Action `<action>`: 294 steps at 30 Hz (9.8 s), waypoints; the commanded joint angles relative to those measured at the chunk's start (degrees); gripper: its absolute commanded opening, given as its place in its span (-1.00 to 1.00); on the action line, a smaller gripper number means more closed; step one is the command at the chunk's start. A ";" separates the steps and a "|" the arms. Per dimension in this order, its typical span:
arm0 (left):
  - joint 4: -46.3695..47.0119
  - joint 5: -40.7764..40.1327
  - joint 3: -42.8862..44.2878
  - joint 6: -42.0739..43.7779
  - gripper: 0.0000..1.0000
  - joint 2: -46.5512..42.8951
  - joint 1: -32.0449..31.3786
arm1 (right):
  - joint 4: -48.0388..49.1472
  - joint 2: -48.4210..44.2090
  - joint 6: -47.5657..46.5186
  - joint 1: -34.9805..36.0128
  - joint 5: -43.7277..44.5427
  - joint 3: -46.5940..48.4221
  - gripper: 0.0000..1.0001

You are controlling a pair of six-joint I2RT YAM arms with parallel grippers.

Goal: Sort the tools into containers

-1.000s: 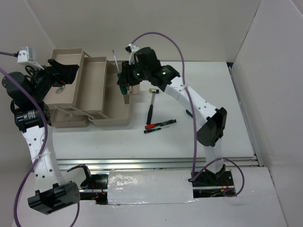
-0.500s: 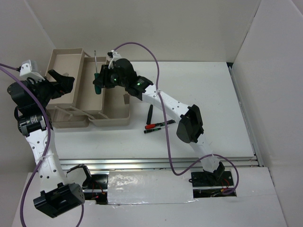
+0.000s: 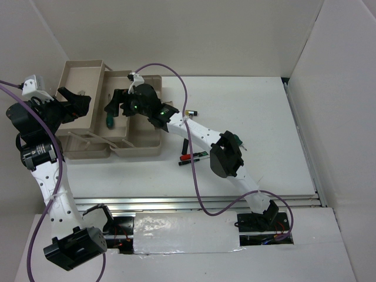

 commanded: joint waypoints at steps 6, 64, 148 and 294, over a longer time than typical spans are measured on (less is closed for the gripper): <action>-1.02 9.32 4.69 8.59 0.87 5.87 -2.07 | -1.03 -16.10 -7.70 -5.75 -1.36 -3.62 0.72; 18.41 9.32 -7.08 -2.70 0.89 20.03 -44.17 | -23.18 -46.53 -15.75 -39.35 -39.15 -47.73 -1.00; -23.12 -18.33 17.27 17.21 0.04 30.77 -23.52 | -35.95 -51.46 -26.87 -39.69 -20.80 -51.88 0.89; -17.68 -15.72 16.75 31.19 0.48 26.89 -46.97 | -42.72 -62.97 -34.88 -64.65 -28.00 -67.88 0.67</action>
